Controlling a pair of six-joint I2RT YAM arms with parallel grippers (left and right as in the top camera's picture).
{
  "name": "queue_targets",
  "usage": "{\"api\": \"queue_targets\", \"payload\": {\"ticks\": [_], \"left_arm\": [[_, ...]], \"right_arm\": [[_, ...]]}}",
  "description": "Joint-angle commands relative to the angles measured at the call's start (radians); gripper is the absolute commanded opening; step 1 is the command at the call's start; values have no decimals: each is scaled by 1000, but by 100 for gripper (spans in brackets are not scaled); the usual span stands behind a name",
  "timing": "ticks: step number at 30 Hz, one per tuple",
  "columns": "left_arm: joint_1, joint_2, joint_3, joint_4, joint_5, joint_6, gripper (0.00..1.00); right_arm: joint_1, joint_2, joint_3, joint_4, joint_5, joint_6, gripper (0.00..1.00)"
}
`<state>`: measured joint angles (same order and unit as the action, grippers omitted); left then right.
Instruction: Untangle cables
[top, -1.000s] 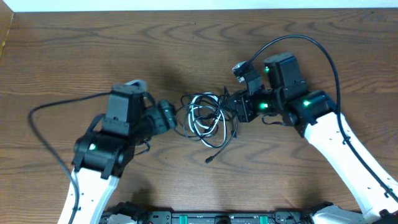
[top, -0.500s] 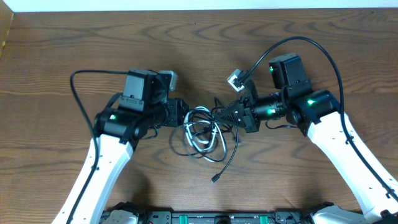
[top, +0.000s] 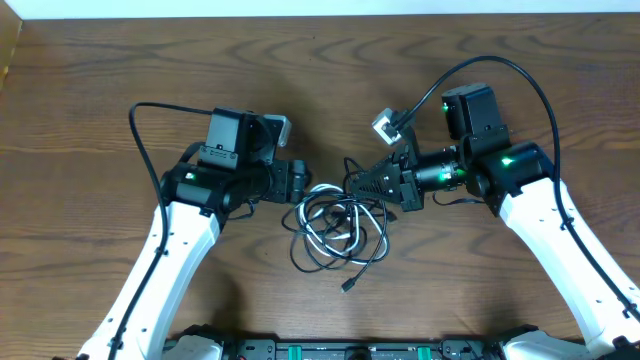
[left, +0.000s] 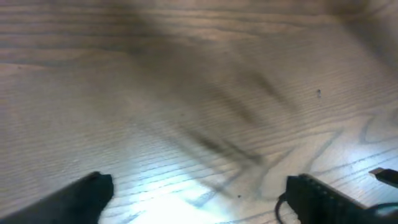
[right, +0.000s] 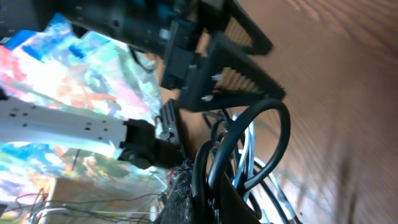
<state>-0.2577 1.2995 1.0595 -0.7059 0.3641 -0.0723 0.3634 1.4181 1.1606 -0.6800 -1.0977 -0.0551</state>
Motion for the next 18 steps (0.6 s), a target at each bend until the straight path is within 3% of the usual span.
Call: {"api": "queue_targets", "payload": {"ticks": [1,11,14,18], "left_arm": [[34,-63,-8,-3,14,24,98],[42,-199,-8,-109,78,123,100],[42,-200,-9,-159,79,159,92],[42,-189,-9,-167,82,169,90]], "right_arm": [[-5,-27,17,2,10,23,1],[-5,-27,17,2,6,51,1],[-5,-27,17,3,-9,51,1],[-5,-27,17,3,-34,51,1]]}}
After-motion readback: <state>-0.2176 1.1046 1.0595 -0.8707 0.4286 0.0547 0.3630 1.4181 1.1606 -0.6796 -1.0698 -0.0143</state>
